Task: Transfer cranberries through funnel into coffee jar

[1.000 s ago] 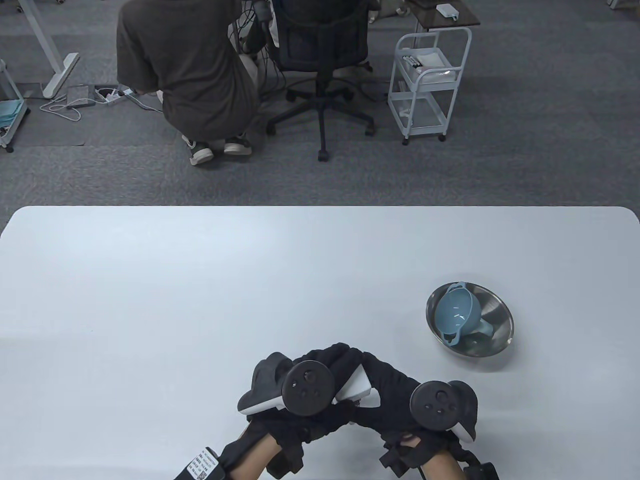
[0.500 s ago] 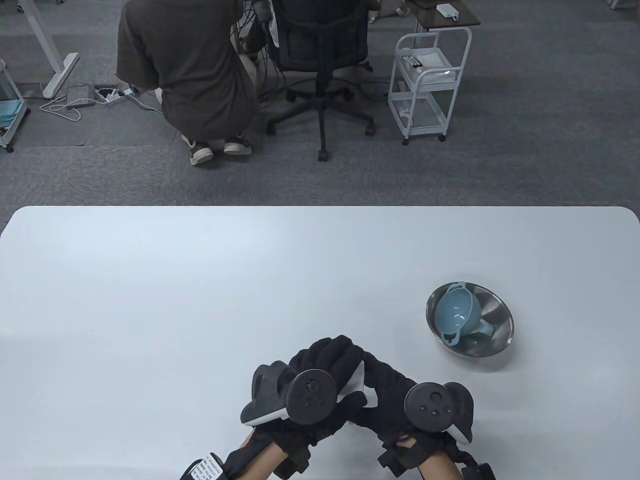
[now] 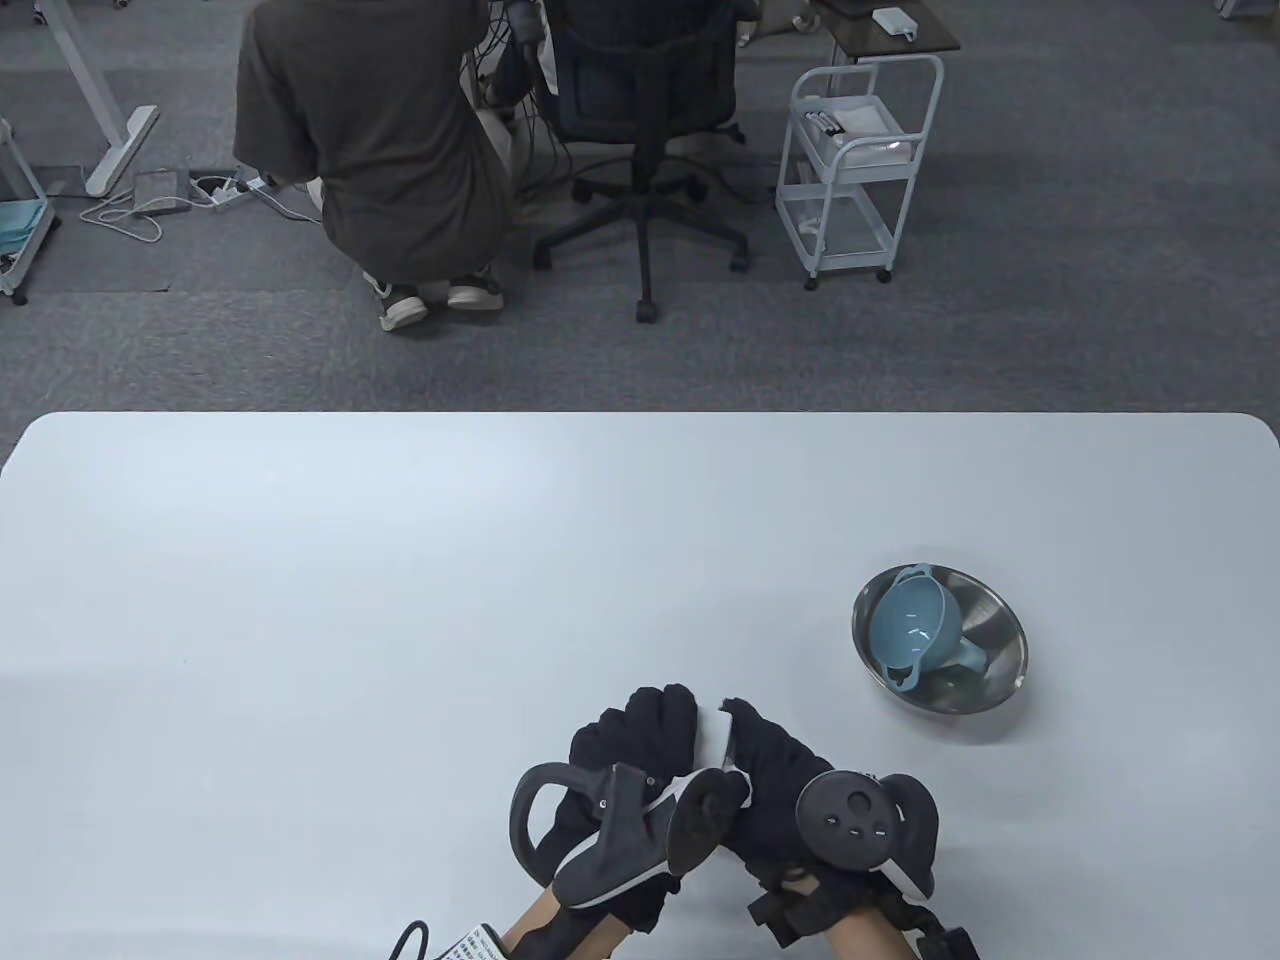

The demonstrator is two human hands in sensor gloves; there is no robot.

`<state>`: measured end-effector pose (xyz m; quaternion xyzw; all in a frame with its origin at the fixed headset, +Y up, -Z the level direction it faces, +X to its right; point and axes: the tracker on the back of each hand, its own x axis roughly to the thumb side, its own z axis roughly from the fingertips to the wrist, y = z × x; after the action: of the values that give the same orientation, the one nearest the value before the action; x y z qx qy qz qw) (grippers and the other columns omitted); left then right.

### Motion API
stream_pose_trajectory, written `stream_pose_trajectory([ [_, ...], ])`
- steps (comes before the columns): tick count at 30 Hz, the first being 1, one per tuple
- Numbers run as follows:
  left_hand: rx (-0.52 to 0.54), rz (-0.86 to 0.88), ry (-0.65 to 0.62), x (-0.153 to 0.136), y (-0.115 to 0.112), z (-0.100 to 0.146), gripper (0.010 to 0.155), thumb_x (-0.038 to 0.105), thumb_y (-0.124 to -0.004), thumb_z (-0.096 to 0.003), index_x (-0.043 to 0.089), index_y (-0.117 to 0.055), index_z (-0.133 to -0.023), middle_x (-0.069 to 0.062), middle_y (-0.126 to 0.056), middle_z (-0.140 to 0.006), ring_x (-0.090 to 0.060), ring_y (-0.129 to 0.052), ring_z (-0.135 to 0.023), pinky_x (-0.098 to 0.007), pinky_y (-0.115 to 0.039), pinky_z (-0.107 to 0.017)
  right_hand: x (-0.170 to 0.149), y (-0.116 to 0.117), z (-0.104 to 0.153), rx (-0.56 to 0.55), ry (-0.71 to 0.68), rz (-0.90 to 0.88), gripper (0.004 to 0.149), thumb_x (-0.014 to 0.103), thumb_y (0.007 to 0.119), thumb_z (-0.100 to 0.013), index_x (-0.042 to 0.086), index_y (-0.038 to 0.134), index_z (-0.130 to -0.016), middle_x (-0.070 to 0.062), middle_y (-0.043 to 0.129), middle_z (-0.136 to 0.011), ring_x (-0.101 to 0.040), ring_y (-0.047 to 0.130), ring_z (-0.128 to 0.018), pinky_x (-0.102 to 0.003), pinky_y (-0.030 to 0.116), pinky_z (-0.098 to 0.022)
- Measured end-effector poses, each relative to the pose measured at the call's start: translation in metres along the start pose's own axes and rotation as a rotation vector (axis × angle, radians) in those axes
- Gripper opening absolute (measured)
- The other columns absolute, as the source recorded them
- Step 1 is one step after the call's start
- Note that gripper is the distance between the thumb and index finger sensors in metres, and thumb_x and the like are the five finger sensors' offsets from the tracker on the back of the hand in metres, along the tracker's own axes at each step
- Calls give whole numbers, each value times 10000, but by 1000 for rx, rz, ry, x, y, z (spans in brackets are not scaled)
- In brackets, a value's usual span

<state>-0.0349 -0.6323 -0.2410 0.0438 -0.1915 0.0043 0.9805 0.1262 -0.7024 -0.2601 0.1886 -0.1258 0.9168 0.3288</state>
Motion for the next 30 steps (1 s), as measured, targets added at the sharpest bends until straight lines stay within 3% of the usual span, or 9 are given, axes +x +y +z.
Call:
stream_pose_trajectory([
  [3, -23, 100, -121, -7, 2, -3, 803, 593, -736, -511, 90, -569, -1115, -252, -634, -1132, -452, -841, -874, -601, -653, -700, 0, -4, 0, -21, -32, -10, 951, 599, 978, -331, -27, 619, -951, -196, 855, -886, -359, 977, -686, -438, 830, -496],
  [7, -106, 270, -293, -22, 4, -5, 739, 458, -791, -508, 143, -536, -1126, -195, -564, -1187, -485, -721, -1011, -663, -549, -744, -5, -6, -2, 32, -105, -86, 961, 582, 991, -323, -31, 610, -957, -202, 849, -893, -365, 968, -698, -447, 820, -508],
  [13, -287, 356, -391, -33, 1, -6, 706, 288, -793, -509, 181, -489, -1138, -132, -463, -1235, -485, -523, -1118, -696, -418, -762, -3, 1, -4, 111, -152, -125, 973, 579, 997, -316, -45, 611, -954, -203, 854, -885, -372, 973, -685, -450, 821, -501],
  [15, -312, 337, -378, -34, 0, -6, 700, 294, -769, -526, 200, -459, -1147, -121, -428, -1247, -499, -454, -1135, -698, -394, -764, -3, 2, -4, 112, -145, -98, 972, 580, 997, -315, -42, 612, -955, -205, 856, -884, -369, 973, -686, -449, 822, -500],
  [17, -266, 313, -331, -37, 2, -4, 674, 427, -723, -556, 219, -483, -1151, -114, -467, -1250, -514, -432, -1140, -696, -408, -767, -2, 2, -4, 107, -141, -77, 970, 585, 993, -320, -35, 609, -960, -201, 850, -892, -366, 969, -692, -448, 819, -505],
  [20, -108, 300, -199, -41, 11, 1, 708, 540, -659, -559, 184, -510, -1152, -171, -503, -1232, -536, -541, -1105, -664, -518, -754, -4, -1, -3, 53, -101, -58, 971, 594, 986, -324, -34, 607, -960, -198, 851, -888, -361, 970, -686, -446, 819, -503],
  [25, -26, 386, -8, -46, 13, 3, 788, 628, -625, -545, 111, -548, -1136, -249, -615, -1158, -479, -828, -927, -557, -706, -664, -3, -4, -1, -29, -59, 5, 973, 610, 976, -330, -34, 605, -959, -196, 850, -884, -354, 972, -680, -441, 822, -499],
  [30, -97, 261, 58, -31, 3, 0, 919, 746, -603, -498, 95, -530, -1142, -246, -678, -1122, -438, -896, -859, -523, -746, -634, 4, -3, 0, -60, -55, 60, 972, 618, 970, -337, -35, 606, -958, -193, 854, -879, -349, 975, -675, -437, 825, -495],
])
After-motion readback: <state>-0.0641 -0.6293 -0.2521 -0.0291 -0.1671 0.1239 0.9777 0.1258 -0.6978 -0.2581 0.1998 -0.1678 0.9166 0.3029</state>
